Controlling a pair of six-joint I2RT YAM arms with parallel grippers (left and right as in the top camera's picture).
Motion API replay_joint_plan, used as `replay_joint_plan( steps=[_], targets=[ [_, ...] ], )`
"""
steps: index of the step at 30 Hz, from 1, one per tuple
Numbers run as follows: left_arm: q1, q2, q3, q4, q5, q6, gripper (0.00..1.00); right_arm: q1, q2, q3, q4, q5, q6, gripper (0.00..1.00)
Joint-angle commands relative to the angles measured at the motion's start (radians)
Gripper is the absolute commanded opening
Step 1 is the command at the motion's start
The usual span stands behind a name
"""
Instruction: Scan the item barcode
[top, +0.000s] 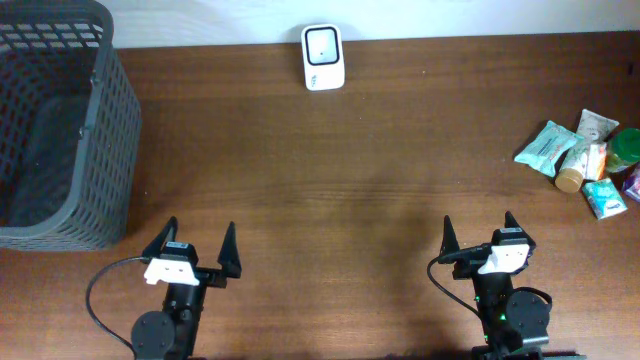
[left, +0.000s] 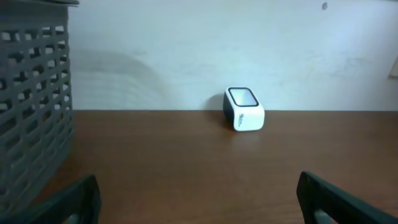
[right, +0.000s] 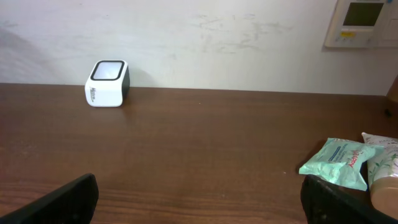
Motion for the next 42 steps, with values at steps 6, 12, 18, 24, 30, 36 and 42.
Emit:
replay_joint_plan(
  steps=[6,12,18,24,30,36,42],
  targets=[
    [0.010,-0.056,-0.009,-0.026,-0.117,0.015,0.99,0.004,-0.006,-0.006,-0.008,0.001,0.003,0.99],
    [0.018,-0.056,-0.009,-0.144,-0.096,0.016,0.98,0.004,-0.006,-0.006,-0.008,0.001,0.003,0.99],
    [0.019,-0.056,-0.009,-0.150,-0.084,0.016,0.99,0.004,-0.006,-0.006,-0.008,0.001,0.003,0.99],
    [0.046,-0.056,-0.009,-0.141,-0.028,0.015,0.99,0.004,-0.006,-0.006,-0.008,0.001,0.003,0.99],
    [0.058,-0.056,-0.009,-0.145,-0.019,0.063,0.99,0.004,-0.006,-0.006,-0.008,0.001,0.003,0.99],
    [0.057,-0.056,-0.009,-0.149,-0.032,0.071,0.99,0.004,-0.006,-0.006,-0.008,0.001,0.004,0.99],
    [0.046,-0.056,-0.009,-0.155,-0.084,0.045,0.99,0.004,-0.006,-0.006,-0.008,0.001,0.003,0.99]
  ],
)
